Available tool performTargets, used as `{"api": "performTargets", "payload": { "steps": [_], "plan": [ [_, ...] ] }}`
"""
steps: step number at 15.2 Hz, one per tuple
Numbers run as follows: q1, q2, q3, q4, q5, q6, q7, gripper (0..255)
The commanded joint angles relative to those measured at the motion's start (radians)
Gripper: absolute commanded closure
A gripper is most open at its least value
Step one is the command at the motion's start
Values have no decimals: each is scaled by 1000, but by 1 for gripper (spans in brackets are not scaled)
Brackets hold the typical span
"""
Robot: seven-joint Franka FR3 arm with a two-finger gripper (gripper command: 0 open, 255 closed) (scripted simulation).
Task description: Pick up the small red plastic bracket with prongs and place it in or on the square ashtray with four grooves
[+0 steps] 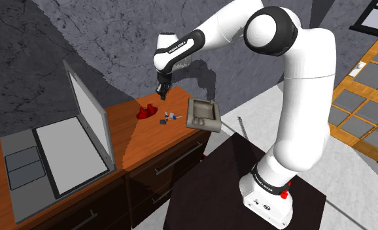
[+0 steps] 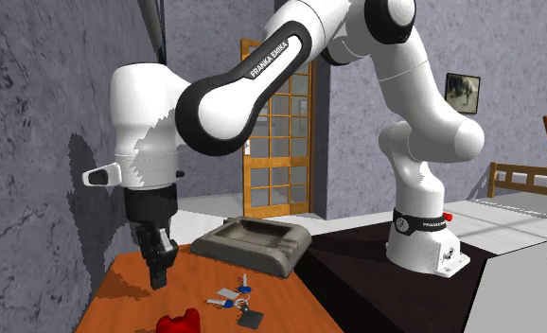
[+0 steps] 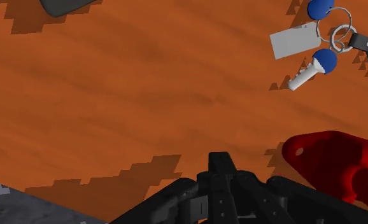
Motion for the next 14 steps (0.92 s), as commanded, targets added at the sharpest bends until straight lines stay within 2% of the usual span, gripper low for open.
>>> {"api": "performTargets", "payload": {
  "steps": [1,2,3,7,11,12,14],
  "plan": [
    [0,0,0,0,0,0,0,255],
    [0,0,0,0,0,0,0,255],
    [0,0,0,0,0,0,0,0],
    [70,-92,-4,-106,14,16,201,0],
    [146,-159,-2,-165,23,13,414,0],
    [160,-168,-1,-171,24,10,455,0],
    [160,-151,-2,-176,22,32,456,0]
  ]
}}
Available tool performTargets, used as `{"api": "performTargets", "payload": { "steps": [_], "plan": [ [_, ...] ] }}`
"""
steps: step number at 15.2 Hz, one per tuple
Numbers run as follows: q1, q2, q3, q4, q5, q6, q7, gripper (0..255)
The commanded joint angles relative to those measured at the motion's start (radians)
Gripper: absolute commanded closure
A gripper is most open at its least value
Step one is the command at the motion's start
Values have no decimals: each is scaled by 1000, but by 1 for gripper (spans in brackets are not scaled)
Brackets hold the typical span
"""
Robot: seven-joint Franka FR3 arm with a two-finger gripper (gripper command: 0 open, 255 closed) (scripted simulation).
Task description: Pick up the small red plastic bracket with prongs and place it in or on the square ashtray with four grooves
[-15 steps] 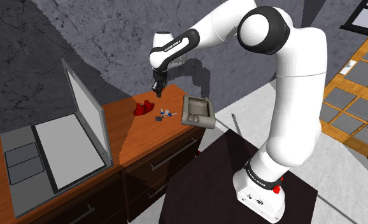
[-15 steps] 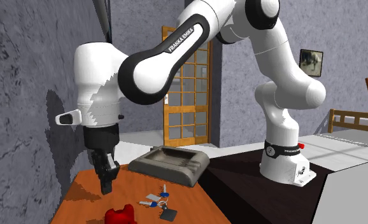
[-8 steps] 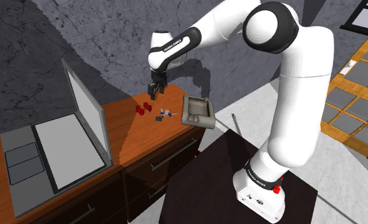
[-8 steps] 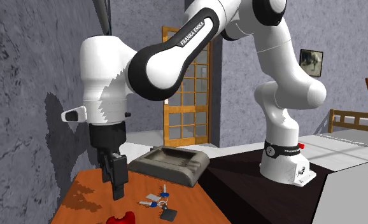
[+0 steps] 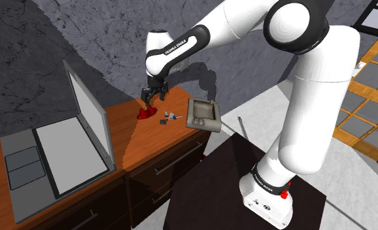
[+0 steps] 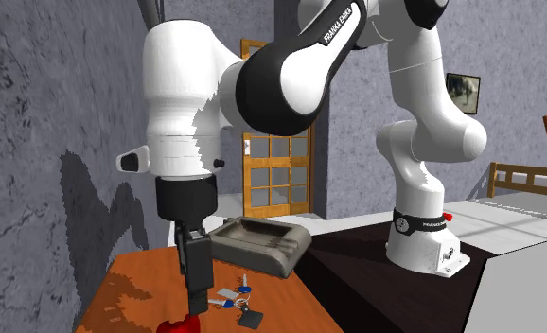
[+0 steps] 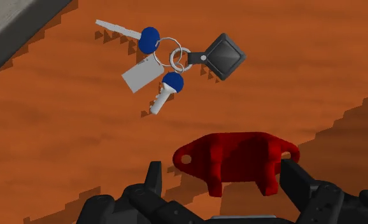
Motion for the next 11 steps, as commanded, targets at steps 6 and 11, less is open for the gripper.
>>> {"api": "performTargets", "payload": {
  "steps": [6,11],
  "plan": [
    [5,54,-3,-15,-5,69,17,0],
    [5,54,-3,-15,-5,69,17,0]
  ]
}}
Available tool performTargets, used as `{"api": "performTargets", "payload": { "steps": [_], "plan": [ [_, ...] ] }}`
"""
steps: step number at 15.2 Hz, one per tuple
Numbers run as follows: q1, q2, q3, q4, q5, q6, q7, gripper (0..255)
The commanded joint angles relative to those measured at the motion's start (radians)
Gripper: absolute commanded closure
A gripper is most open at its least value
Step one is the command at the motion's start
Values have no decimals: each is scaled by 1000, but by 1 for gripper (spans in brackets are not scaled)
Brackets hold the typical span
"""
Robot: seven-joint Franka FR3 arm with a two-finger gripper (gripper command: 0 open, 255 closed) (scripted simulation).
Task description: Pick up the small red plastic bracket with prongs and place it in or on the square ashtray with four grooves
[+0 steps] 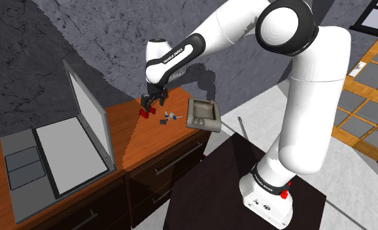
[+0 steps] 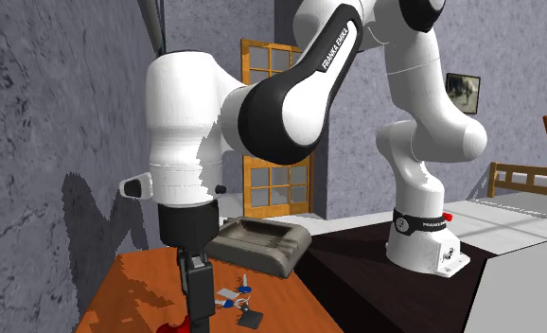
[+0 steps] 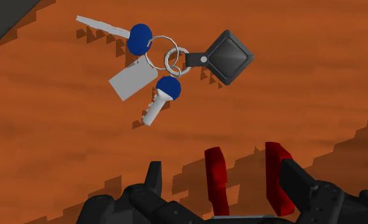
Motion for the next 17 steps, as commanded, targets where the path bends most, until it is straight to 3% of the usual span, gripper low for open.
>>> {"api": "performTargets", "payload": {
  "steps": [1,2,3,12,17],
  "plan": [
    [0,0,0,0,0,0,0,0],
    [0,0,0,0,0,0,0,0],
    [0,0,0,0,0,0,0,255],
    [0,0,0,0,0,0,0,255],
    [-1,-45,2,9,4,-54,-3,255]
  ]
}}
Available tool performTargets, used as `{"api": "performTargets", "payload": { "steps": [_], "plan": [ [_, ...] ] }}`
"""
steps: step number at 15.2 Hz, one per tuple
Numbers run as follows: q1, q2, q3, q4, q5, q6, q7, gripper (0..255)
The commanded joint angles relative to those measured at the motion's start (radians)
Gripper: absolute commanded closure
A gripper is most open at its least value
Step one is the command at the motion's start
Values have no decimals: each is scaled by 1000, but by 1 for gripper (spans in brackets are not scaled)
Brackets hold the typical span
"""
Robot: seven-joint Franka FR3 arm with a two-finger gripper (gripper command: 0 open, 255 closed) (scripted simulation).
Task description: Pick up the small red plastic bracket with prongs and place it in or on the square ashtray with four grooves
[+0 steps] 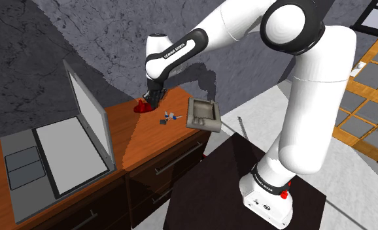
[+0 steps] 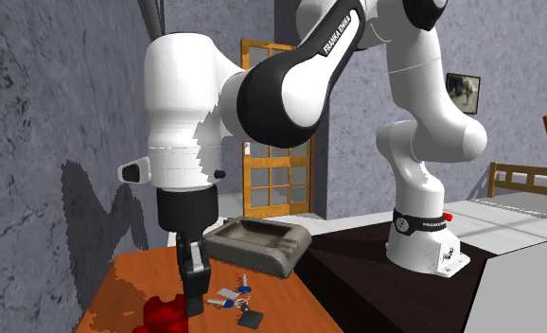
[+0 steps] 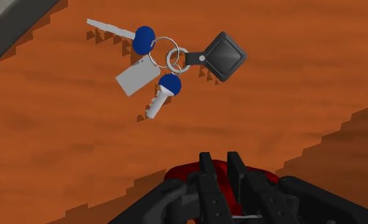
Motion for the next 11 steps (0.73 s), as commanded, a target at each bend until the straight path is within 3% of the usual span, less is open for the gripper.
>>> {"api": "performTargets", "payload": {
  "steps": [1,11],
  "plan": [
    [0,-22,1,3,2,-25,-1,255],
    [-2,-100,4,40,9,-139,-7,255]
  ]
}}
